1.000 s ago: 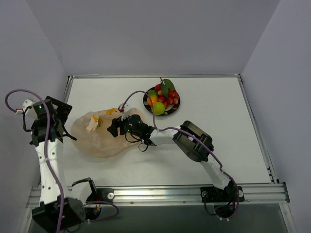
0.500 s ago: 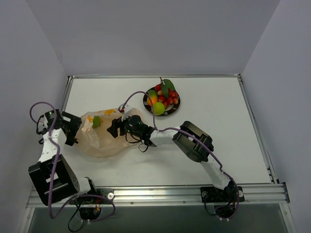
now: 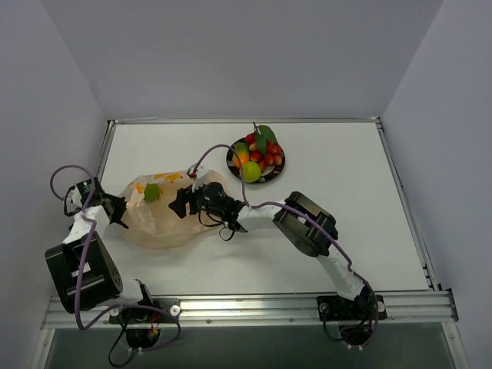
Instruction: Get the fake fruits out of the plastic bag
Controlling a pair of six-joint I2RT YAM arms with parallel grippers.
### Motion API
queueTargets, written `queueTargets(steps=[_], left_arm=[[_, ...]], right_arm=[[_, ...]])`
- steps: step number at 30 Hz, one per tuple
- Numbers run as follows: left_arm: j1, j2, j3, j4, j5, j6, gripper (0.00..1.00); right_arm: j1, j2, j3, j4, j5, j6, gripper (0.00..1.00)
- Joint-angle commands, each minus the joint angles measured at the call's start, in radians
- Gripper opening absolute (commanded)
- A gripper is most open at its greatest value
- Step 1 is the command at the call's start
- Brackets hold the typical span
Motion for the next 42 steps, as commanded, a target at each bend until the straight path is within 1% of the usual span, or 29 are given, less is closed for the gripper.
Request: queueTargets(steps=[1, 4, 5, 7, 10, 11, 12, 13, 14, 16, 17, 19, 20, 21, 23, 25, 28, 29, 30, 33, 34, 37, 42], left_arm=[[-0.011, -0.04, 0.033, 0.11, 0.03, 0.011, 0.02], [-0.038, -0.107, 0.042, 0.187, 0.102, 0.029, 0.02], [-0.057, -0.148, 0.047, 0.193, 0.115, 0.05, 0.02], [-0.062, -0.222, 0.039, 0.199, 0.163, 0.061, 0.02], [-0.06, -0.317, 0.005, 0.194, 0.194, 0.087, 0.02], [-0.059, -0.337, 0.007, 0.166, 0.17, 0.102, 0.02], [-0.057, -0.351, 0.011, 0.038, 0.128, 0.116, 0.02], [-0.057, -0.365, 0.019, -0.024, 0.02, 0.127, 0.02], [-0.051, -0.362, 0.033, -0.069, -0.017, 0.124, 0.17], [-0.016, -0.341, 0.031, -0.112, -0.041, 0.097, 0.51], [-0.006, -0.333, 0.033, -0.11, -0.047, 0.083, 0.75], [-0.002, -0.304, 0.044, -0.09, -0.073, 0.063, 0.92], [-0.002, -0.287, 0.066, -0.078, -0.097, 0.06, 0.96], [-0.002, -0.241, 0.085, -0.081, -0.107, 0.057, 0.94], [-0.002, -0.187, 0.129, -0.089, -0.118, 0.064, 0.94], [-0.002, -0.097, 0.191, -0.101, -0.127, 0.07, 0.94], [-0.002, 0.04, 0.277, -0.146, -0.165, 0.116, 0.94], [-0.002, 0.078, 0.303, -0.188, -0.171, 0.132, 0.94], [-0.002, 0.148, 0.354, -0.214, -0.167, 0.141, 0.94], [-0.002, 0.235, 0.387, -0.245, -0.13, 0.173, 0.94], [-0.003, 0.242, 0.381, -0.242, -0.086, 0.167, 0.94], [-0.011, 0.253, 0.372, -0.221, -0.058, 0.168, 0.94], [-0.051, 0.278, 0.373, -0.224, -0.076, 0.175, 0.95]], right_arm=[[-0.005, -0.067, -0.005, 0.059, -0.011, 0.003, 0.65], [-0.005, -0.078, -0.016, 0.073, -0.011, 0.003, 0.65], [-0.006, -0.084, -0.031, 0.082, -0.006, 0.003, 0.65], [-0.006, -0.103, -0.051, 0.113, 0.002, 0.003, 0.65], [-0.009, -0.123, -0.073, 0.131, 0.011, 0.003, 0.65], [-0.011, -0.126, -0.076, 0.133, 0.011, 0.003, 0.65], [-0.011, -0.127, -0.076, 0.133, 0.011, 0.004, 0.65], [-0.011, -0.126, -0.074, 0.133, 0.009, 0.007, 0.66], [-0.011, -0.121, -0.073, 0.133, 0.008, 0.008, 0.66], [-0.009, -0.116, -0.068, 0.134, -0.003, 0.015, 0.66], [-0.011, -0.112, -0.067, 0.134, -0.004, 0.015, 0.66], [-0.009, -0.11, -0.067, 0.133, -0.008, 0.015, 0.66], [-0.009, -0.11, -0.064, 0.13, -0.008, 0.015, 0.66], [-0.008, -0.112, -0.064, 0.13, -0.009, 0.015, 0.66], [-0.009, -0.11, -0.062, 0.127, -0.009, 0.014, 0.66], [-0.009, -0.107, -0.061, 0.127, -0.012, 0.015, 0.66], [-0.006, -0.104, -0.057, 0.128, -0.018, 0.021, 0.66], [-0.006, -0.106, -0.057, 0.128, -0.02, 0.021, 0.66], [-0.006, -0.106, -0.057, 0.128, -0.02, 0.021, 0.66], [-0.005, -0.106, -0.056, 0.125, -0.018, 0.02, 0.66], [-0.005, -0.106, -0.056, 0.124, -0.018, 0.02, 0.66], [-0.005, -0.103, -0.054, 0.124, -0.018, 0.023, 0.66], [-0.005, -0.103, -0.054, 0.124, -0.014, 0.024, 0.66]])
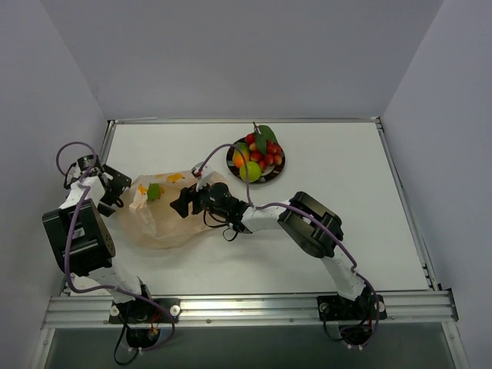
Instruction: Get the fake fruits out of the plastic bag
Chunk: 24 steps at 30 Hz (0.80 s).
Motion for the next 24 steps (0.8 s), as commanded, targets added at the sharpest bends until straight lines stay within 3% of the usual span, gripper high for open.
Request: queueTargets(steps=[1, 5, 6, 8, 9, 10, 18, 24], left_arm=[[-0.031, -0.006, 0.022, -0.016, 0.001, 0.018, 0.97], [-0.04, -0.023, -0.035, 0.068, 0.009, -0.011, 0.65], [-0.04, -0.032, -0.046, 0.074, 0.009, -0.014, 0.49], [-0.04, -0.037, -0.05, 0.085, 0.018, -0.016, 0.28], [-0.04, -0.041, -0.05, 0.087, 0.021, -0.016, 0.1], [-0.04, -0.046, -0.052, 0.088, 0.026, -0.019, 0.05], [-0.04, -0.17, -0.11, 0.193, 0.093, -0.027, 0.02], [-0.04, -0.337, -0.234, 0.346, 0.259, -0.054, 0.02]], right_arm=[[0.0, -0.049, 0.02, 0.056, -0.003, 0.002, 0.66], [-0.001, -0.052, 0.017, 0.056, 0.001, -0.002, 0.66], [-0.001, -0.052, 0.017, 0.056, 0.003, -0.002, 0.66], [-0.004, -0.052, 0.017, 0.058, 0.001, 0.001, 0.66], [-0.004, -0.052, 0.017, 0.058, 0.001, 0.003, 0.66], [-0.006, -0.052, 0.015, 0.059, 0.0, 0.005, 0.66], [-0.007, -0.061, 0.009, 0.061, 0.001, 0.002, 0.66], [-0.006, -0.095, -0.024, 0.1, 0.013, 0.0, 0.66]])
